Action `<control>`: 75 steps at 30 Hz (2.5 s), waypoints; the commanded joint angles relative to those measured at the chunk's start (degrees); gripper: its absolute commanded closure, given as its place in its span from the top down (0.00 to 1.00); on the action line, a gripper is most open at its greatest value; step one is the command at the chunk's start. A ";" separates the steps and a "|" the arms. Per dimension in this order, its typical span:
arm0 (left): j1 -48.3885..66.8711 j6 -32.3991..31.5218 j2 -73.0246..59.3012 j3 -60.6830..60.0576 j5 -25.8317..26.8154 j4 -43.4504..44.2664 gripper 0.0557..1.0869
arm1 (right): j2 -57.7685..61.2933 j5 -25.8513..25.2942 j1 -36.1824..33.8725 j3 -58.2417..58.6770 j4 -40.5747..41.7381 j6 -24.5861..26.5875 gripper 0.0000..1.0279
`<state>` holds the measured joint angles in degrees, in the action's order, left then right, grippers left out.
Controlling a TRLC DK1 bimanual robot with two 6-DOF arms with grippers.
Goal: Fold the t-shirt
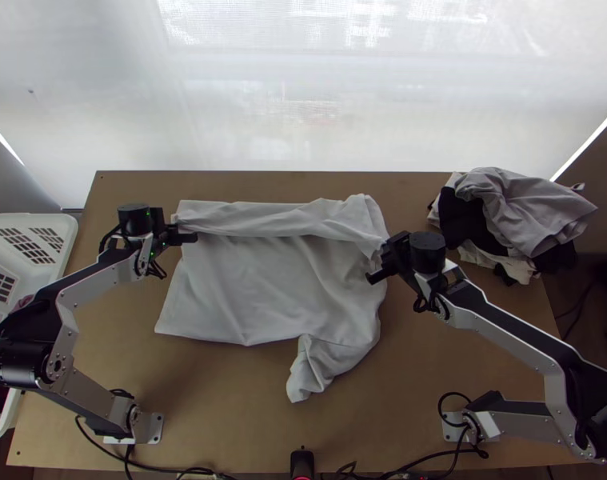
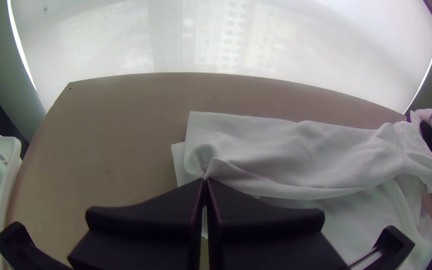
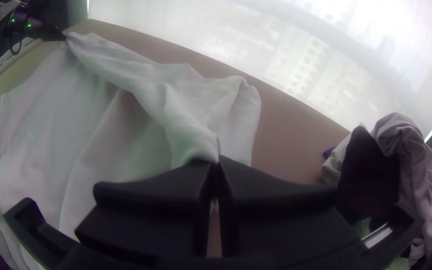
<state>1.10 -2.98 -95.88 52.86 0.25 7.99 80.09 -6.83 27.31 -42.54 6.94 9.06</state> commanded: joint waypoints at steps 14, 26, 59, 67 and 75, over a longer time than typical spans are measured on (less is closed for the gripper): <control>-0.49 1.49 8.95 0.22 7.57 -27.59 0.91 | -5.74 -0.20 -1.91 -1.58 -9.49 0.61 0.95; -2.69 5.09 20.20 -3.20 8.01 -57.30 0.83 | -13.83 -0.20 -2.96 -3.33 -21.00 -0.71 0.95; -2.16 5.44 27.14 -8.83 3.00 -51.23 0.03 | -15.23 9.38 21.47 -8.52 -57.65 0.96 0.96; -4.53 2.02 27.32 -1.44 3.00 -48.15 0.03 | -5.56 9.47 31.66 -14.06 -55.28 1.31 0.96; -4.88 -0.88 22.93 4.27 3.00 -46.48 0.03 | 2.79 11.40 39.14 -18.01 -55.10 0.43 0.96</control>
<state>-3.16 -1.80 -70.32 52.60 3.22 -39.92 76.55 3.14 59.86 -58.00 -48.45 10.28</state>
